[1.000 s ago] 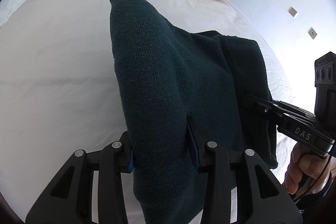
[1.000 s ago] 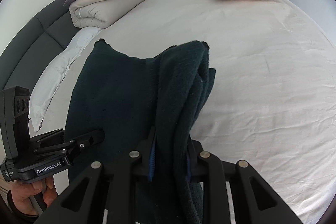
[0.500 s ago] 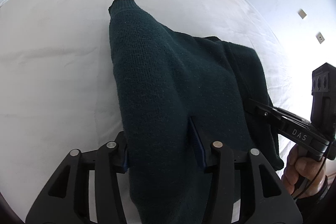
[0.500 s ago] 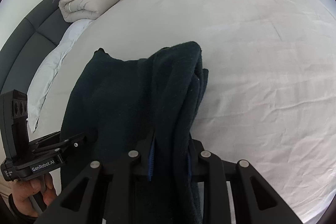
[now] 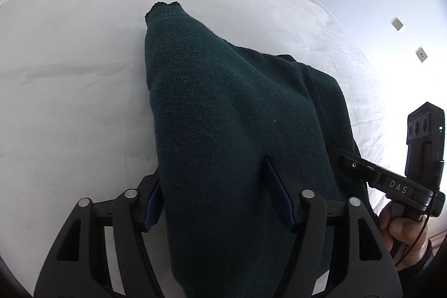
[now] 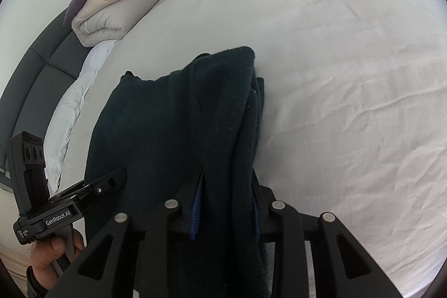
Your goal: Fold small clothes
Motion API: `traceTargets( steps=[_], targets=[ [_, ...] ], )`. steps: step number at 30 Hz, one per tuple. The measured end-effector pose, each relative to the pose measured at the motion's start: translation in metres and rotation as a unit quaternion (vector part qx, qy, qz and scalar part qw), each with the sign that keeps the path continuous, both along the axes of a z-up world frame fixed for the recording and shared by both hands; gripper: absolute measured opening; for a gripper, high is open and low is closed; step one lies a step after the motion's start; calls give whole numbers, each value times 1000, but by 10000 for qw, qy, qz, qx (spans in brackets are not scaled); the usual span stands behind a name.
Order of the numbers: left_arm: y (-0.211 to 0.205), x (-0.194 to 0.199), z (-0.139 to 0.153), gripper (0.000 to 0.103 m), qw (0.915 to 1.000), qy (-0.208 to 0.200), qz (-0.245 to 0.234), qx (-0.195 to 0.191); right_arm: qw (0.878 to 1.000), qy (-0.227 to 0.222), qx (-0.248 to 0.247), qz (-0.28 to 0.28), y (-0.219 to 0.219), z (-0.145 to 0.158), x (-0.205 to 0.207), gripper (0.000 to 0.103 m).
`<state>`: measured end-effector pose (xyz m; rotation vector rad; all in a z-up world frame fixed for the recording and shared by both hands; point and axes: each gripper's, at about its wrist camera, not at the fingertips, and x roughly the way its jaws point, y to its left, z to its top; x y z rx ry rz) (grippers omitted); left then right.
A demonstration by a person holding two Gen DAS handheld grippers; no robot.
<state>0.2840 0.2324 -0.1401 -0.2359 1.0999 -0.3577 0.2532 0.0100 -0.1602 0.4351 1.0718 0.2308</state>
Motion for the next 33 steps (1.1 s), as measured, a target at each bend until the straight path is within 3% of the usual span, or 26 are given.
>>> traceTargets(
  steps=[3,7,10,13,15,18,22,25,29,32,33],
  targets=[
    [5,1,-7,71,9998,59,69,-196,9997,35,220,-79,-9,-3,-6,32],
    [0,2,-5,68,9999,10,-78,-66,9988,129,412,-210,-11,5,-10,25],
    [-4,5,3,60,9997,30,-212,93,9969,153,694,-348,-12,19,-16,23],
    [-6,8,6,59,9996,96,-232,160,9984,69,502,-243,-6,27,-15,23],
    [-5,9,3,62,9996,139,-218,115,9975,247,551,-367,-14,14,-10,23],
    [-7,14,-1,69,9996,151,-203,77,9919,411,1034,-620,-29,-7,-14,25],
    [-4,12,-3,73,9999,50,-94,-45,9952,139,843,-482,-26,0,-18,35],
    [1,-9,17,73,9991,-420,54,-82,9968,-227,492,-589,-28,23,-29,42],
    [2,-48,57,77,9881,-1423,386,433,9906,-1151,-436,-597,-20,73,-60,58],
    [3,-91,94,102,9702,-2215,686,702,9722,-2029,-968,-660,-11,110,-100,80],
    [2,-103,103,102,9642,-2421,774,757,9653,-2277,-1079,-684,-8,120,-112,93]
  ],
)
